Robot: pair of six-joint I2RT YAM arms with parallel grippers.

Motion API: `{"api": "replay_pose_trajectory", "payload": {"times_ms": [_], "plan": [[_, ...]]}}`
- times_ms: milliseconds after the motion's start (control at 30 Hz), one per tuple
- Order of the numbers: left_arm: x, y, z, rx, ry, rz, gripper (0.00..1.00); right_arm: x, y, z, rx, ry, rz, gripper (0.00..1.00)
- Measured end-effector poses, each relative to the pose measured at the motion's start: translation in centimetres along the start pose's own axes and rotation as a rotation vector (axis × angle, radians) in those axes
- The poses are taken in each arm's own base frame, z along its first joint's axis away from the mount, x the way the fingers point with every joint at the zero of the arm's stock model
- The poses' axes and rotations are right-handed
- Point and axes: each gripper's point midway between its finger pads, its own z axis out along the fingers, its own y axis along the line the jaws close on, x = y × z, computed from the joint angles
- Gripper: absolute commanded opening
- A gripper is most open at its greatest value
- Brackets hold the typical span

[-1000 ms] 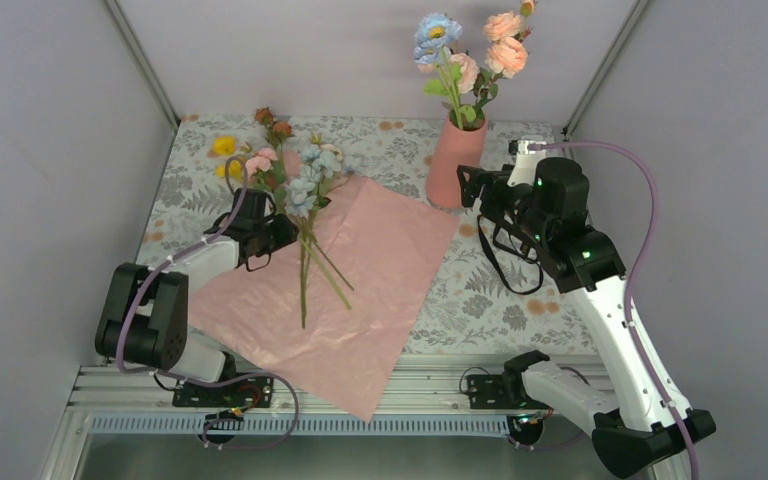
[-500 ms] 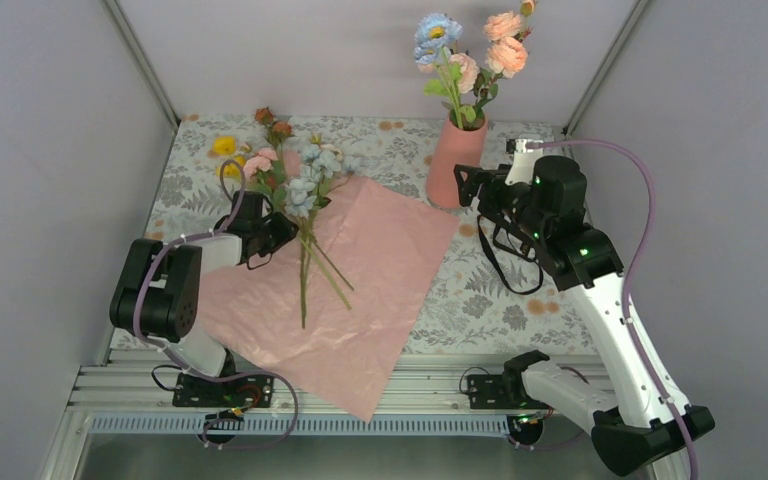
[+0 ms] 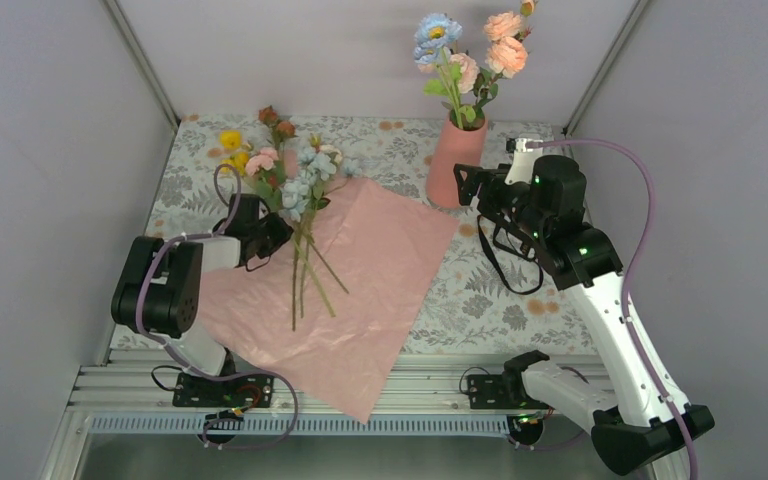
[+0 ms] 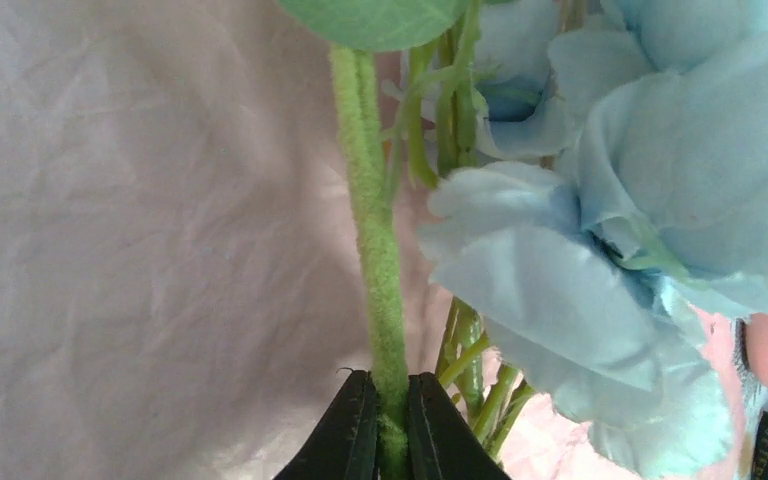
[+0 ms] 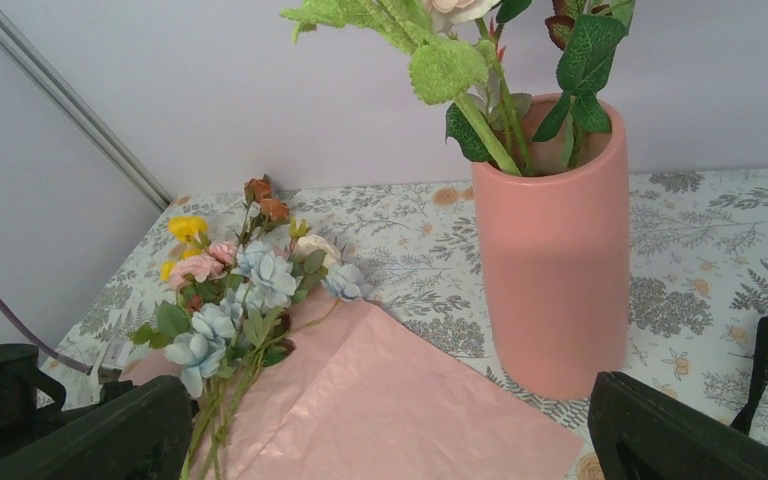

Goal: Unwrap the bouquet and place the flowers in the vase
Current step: Pick up the fake flower from the wrapping paper.

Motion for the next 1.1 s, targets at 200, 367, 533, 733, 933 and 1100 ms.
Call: {"api": "replay_pose_trajectory", "payload": {"times_ms": [200,367,533,733,933,1100], "plan": [[-1.2,-1.5,-2.5,0.030,-0.065,0.014,0.02,0.2,-0.1,0.1,0.001,0.003,-0.001,1.00],[-1.8,-2.4,-4.0,0.041,-0.100,0.026,0.02,0.2,-0.1,0.1,0.000,0.002,-0.001,1.00],[-2.5,-3.7,-6.0,0.062,-0.147,0.039,0.02,0.2,-0.1,0.1,0.000,0.002,-0.001,1.00],[-2.6,-3.7,-7.3,0.044,-0.163,0.039,0.03,0.3,-0.1,0.0,0.000,0.001,-0.001,1.00],[-3.0,-4.1,-9.2,0.033,-0.204,0.043,0.02,0.1,0.0,-0.2,-0.003,-0.007,-0.001,1.00],[-4.0,-5.2,-11.4,0.037,-0.262,0.061,0.02,-0.1,0.1,-0.6,-0.006,-0.016,-0.002,1.00]]}}
